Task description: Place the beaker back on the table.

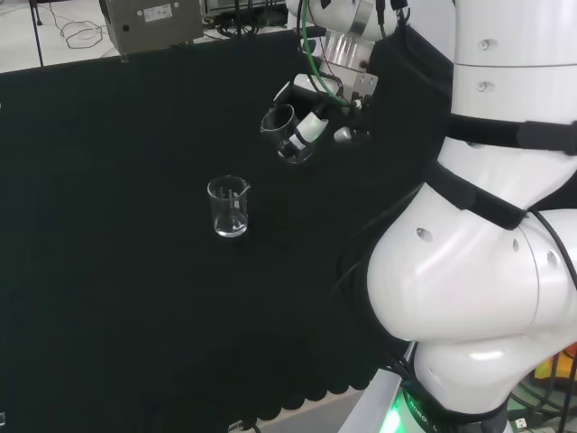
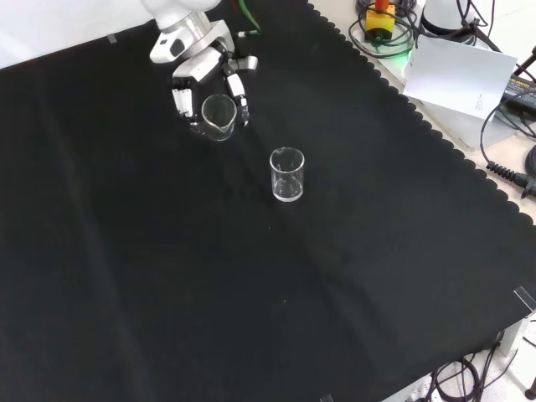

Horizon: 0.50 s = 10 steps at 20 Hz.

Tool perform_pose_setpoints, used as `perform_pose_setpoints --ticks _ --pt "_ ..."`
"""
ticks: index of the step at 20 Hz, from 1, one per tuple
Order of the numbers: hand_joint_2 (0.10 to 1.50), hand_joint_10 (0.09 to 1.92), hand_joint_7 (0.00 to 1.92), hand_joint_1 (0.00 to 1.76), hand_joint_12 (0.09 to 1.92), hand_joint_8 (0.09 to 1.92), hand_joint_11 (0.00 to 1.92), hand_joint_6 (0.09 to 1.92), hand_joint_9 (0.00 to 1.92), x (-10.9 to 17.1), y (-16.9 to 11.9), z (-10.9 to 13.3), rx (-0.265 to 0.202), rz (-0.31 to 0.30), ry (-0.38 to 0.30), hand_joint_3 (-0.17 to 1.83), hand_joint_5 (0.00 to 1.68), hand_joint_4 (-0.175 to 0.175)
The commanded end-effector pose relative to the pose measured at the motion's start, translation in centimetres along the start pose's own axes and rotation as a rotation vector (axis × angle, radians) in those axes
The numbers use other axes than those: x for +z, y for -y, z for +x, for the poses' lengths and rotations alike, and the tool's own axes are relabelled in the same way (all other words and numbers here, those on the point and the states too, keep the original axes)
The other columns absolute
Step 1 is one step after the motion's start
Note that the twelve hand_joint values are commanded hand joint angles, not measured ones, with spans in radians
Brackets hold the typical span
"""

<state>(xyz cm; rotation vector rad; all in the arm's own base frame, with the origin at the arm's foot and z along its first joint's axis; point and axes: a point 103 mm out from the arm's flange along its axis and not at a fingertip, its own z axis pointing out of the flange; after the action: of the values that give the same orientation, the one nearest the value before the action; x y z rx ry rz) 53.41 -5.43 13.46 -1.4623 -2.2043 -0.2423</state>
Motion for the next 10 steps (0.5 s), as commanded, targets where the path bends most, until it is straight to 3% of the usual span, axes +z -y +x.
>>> perform_pose_setpoints --ticks 1,9,10 --pt "0.79 0.3 1.18 1.42 0.76 0.8 1.12 0.63 1.42 1.9 -1.5 -2.1 -0.033 -0.022 -0.108 0.38 1.22 -0.175" --pt "0.83 0.22 1.19 1.42 0.78 0.8 1.09 0.61 1.43 4.0 -2.9 -4.2 -0.034 -0.002 -0.186 0.3 1.23 -0.175" --pt "0.75 0.15 1.24 1.42 0.79 0.78 1.08 0.7 1.48 4.1 -3.0 -4.5 -0.031 -0.004 -0.196 0.43 1.19 -0.175"
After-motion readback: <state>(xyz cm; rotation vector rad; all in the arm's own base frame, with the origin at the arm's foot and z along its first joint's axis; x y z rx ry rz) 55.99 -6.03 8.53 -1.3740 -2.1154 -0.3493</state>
